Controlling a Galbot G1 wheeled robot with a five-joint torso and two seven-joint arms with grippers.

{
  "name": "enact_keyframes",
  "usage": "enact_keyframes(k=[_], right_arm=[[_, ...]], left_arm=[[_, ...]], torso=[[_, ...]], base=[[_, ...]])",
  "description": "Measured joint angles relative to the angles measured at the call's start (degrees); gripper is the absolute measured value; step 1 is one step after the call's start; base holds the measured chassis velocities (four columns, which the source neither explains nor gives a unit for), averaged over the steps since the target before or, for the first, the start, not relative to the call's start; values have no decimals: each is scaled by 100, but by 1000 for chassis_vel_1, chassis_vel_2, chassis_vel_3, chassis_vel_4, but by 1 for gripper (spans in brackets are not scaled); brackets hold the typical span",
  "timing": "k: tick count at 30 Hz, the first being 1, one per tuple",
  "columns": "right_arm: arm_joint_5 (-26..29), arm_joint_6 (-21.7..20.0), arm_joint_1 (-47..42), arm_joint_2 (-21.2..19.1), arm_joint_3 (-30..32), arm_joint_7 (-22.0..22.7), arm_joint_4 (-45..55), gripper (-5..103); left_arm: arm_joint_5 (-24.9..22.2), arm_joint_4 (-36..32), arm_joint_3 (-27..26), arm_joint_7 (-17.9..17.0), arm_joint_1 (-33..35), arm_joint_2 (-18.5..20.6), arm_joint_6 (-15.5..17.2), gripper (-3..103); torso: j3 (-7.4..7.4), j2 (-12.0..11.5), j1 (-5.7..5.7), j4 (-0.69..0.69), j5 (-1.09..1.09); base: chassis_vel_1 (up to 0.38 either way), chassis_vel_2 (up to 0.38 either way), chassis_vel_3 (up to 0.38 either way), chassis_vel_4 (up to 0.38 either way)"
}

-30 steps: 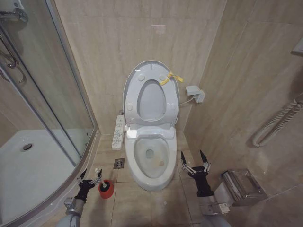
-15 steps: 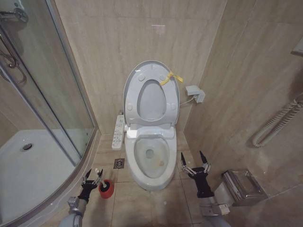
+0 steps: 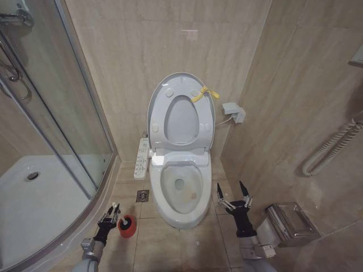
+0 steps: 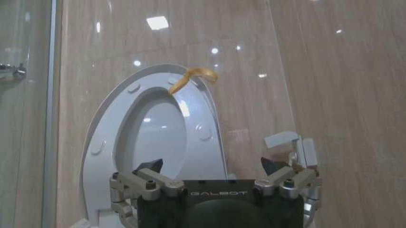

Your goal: Open the toilet lid, clean the toilet bowl with a toilet brush, close the toilet lid, and flush.

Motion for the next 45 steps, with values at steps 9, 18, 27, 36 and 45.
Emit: enact_keyframes(k=[9, 18, 27, 36, 45], right_arm=[[-8, 17, 2, 52, -36, -31, -6, 100], [-31, 27, 3, 80, -67, -54, 8, 100], [-31, 42, -10, 77, -47, -61, 49, 100], [4, 49, 5, 32, -41, -67, 49, 100], [35, 51, 58, -9, -40, -71, -5, 100]], left_arm=[[-154, -852, -82, -112, 612, 84, 29, 22], [-427, -1895, -220, -408, 1265, 132, 10, 22], [-534, -3280, -230, -932, 1824, 84, 207, 22], [-579, -4910, -251, -1652, 2473, -16, 480, 22], [-681, -6560, -217, -1850, 2963, 23, 831, 22]], torso=[[0, 0, 0, -1, 0], [0, 0, 0, 0, 0], [0, 0, 0, -1, 0], [0, 0, 0, 0, 1], [0, 0, 0, -1, 1]], base=[[0, 0, 0, 0], [0, 0, 0, 0], [0, 0, 0, 0], [0, 0, 0, 0], [0, 0, 0, 0]])
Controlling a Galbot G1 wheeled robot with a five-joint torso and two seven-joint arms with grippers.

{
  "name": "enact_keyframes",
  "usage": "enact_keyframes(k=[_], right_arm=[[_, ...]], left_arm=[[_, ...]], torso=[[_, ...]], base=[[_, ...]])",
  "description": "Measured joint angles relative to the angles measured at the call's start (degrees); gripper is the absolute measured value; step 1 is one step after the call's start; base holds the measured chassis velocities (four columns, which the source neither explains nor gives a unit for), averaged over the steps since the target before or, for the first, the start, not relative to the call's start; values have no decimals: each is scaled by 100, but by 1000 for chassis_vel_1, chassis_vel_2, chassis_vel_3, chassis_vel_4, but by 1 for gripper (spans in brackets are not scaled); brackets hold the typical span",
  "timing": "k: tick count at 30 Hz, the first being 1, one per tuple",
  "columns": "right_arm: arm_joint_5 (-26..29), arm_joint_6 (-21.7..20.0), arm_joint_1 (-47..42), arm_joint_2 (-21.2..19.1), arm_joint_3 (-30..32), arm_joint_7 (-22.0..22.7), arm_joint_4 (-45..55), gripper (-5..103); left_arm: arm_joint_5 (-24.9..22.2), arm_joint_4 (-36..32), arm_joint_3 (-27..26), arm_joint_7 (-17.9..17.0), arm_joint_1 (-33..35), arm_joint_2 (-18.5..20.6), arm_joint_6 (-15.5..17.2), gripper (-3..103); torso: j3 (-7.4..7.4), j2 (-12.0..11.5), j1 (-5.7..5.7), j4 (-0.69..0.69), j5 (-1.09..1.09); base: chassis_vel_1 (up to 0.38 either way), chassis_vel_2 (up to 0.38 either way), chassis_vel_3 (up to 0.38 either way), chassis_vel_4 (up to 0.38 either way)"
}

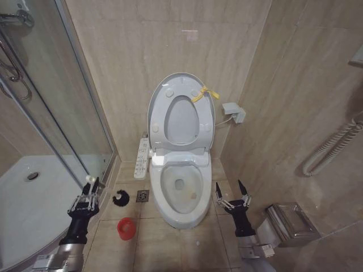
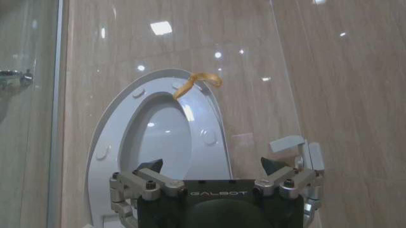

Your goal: Open the toilet lid, clean the toilet bowl with a toilet brush, close the toilet lid, and flush.

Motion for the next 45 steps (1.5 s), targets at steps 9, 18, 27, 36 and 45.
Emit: enact_keyframes(k=[9, 18, 27, 36, 45], right_arm=[[-1, -1, 73, 19, -8, -8, -125, 100], [-83, -13, 97, 73, -26, -21, -222, 100], [-133, -1, -2, 149, 100, -21, -325, 100], [-140, 50, -115, 200, 292, -15, -387, 100], [-94, 105, -40, 244, 386, 1, -606, 100]], left_arm=[[-275, -1299, 97, 8, 114, 190, 341, 22], [-873, -611, 695, 625, -447, 375, 116, 22], [-1558, 527, 1378, 1172, -1352, 577, -228, 22], [-1580, 2104, 2158, 1587, -2417, 509, -452, 22], [-1223, 3758, 3096, 1587, -3678, 373, -524, 22]], torso=[[0, 0, 0, 1, 1], [1, 0, 0, 0, 0], [1, 0, 0, 0, -1], [1, 0, 0, 1, 0], [1, 0, 1, 0, 1]], base=[[0, 0, 0, 0], [0, 0, 0, 0], [0, 0, 0, 0], [0, 0, 0, 0], [0, 0, 0, 0]])
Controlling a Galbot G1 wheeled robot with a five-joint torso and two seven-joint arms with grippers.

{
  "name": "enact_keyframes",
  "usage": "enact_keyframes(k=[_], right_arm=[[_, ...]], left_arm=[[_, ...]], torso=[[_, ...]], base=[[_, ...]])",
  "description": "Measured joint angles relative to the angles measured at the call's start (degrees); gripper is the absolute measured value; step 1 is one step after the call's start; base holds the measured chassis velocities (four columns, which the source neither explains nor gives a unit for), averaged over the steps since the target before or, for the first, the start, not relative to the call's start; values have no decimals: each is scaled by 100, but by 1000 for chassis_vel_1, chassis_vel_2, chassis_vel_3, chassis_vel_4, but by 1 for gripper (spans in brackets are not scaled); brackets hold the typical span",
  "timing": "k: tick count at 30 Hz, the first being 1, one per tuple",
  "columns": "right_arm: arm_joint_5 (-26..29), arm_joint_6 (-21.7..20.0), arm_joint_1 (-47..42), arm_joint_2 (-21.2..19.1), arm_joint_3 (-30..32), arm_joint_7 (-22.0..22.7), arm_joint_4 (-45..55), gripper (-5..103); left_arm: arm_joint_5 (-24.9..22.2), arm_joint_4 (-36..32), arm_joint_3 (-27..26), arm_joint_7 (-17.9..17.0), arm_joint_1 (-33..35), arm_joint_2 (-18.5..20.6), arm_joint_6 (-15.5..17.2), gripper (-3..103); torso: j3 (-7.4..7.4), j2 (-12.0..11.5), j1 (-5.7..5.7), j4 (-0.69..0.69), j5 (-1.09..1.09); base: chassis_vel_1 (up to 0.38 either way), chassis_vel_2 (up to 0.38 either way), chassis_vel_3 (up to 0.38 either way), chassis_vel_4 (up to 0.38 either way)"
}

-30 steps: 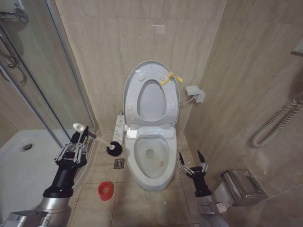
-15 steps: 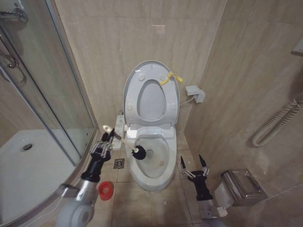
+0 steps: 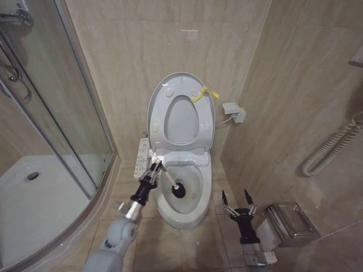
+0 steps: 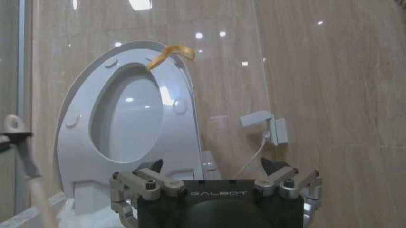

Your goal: Open the toilet lid, clean the toilet bowl with a toilet brush, close the toilet lid, and flush.

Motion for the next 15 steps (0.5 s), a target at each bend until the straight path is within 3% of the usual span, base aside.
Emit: enact_keyframes(k=[9, 15], right_arm=[[49, -1, 99, 9, -3, 5, -89, 100], [95, -1, 116, -9, -4, 4, -154, 100]], left_arm=[[263, 1054, 804, 25, -685, 32, -45, 22], [400, 1704, 919, 89, -890, -12, -190, 22]], torso=[[0, 0, 0, 1, 0], [0, 0, 0, 1, -1]], base=[[0, 0, 0, 0], [0, 0, 0, 0]])
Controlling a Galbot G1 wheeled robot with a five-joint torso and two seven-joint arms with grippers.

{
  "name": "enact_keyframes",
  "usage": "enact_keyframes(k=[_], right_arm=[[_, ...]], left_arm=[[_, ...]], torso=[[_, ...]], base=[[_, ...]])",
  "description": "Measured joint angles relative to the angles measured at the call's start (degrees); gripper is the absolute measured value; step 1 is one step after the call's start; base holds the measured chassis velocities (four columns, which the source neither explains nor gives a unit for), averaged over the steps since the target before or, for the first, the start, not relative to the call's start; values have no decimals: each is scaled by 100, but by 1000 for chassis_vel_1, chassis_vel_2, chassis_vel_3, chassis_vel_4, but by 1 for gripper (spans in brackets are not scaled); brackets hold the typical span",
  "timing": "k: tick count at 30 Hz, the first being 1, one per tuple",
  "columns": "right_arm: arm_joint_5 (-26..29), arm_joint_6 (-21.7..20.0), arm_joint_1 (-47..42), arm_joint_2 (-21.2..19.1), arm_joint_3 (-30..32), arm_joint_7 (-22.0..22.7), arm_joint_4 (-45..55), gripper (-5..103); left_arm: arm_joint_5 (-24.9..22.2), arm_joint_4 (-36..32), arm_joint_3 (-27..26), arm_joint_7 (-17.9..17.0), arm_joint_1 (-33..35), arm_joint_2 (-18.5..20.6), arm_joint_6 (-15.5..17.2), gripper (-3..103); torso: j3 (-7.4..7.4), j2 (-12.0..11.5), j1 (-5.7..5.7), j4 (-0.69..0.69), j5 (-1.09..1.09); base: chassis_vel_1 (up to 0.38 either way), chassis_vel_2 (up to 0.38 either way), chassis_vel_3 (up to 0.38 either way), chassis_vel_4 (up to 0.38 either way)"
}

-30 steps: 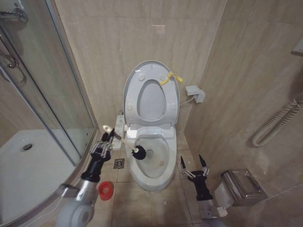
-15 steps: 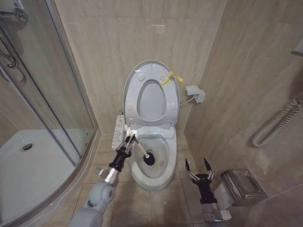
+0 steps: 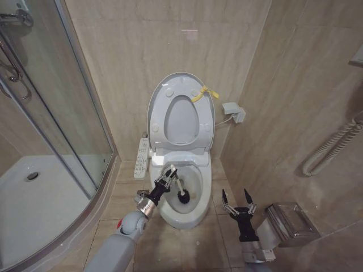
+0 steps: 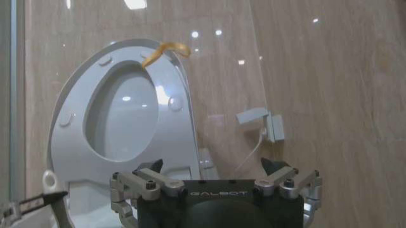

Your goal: Open the toilet lid, clean the toilet bowl with a toilet brush, close the toilet lid, and flush.

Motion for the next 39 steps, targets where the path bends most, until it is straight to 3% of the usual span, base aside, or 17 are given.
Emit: enact_keyframes(k=[5, 26, 33, 36, 39], right_arm=[[42, 7, 31, -36, 1, -1, -71, 100], [54, 13, 121, -77, 1, -4, -207, 100], [70, 27, 139, -78, -13, -7, -260, 100], [82, 29, 143, -96, -15, -7, -264, 100], [97, 30, 148, -135, -11, -7, -264, 100]], left_arm=[[51, 378, 85, 36, -136, -87, -67, 22], [-372, 159, 325, 209, -270, -487, -295, 21], [-146, 939, 228, 252, -250, -613, -495, 21], [-142, 883, 241, 265, -202, -600, -505, 21], [-224, 410, 314, 257, -127, -566, -417, 21]], torso=[[0, 0, 0, 1, 1], [-1, 1, -1, -1, 0], [-2, 2, -2, 2, 0], [-1, 1, -1, 1, 0], [0, 1, -1, -3, 0]], base=[[0, 0, 0, 0], [0, 0, 0, 0], [0, 0, 0, 0], [0, 0, 0, 0], [0, 0, 0, 0]])
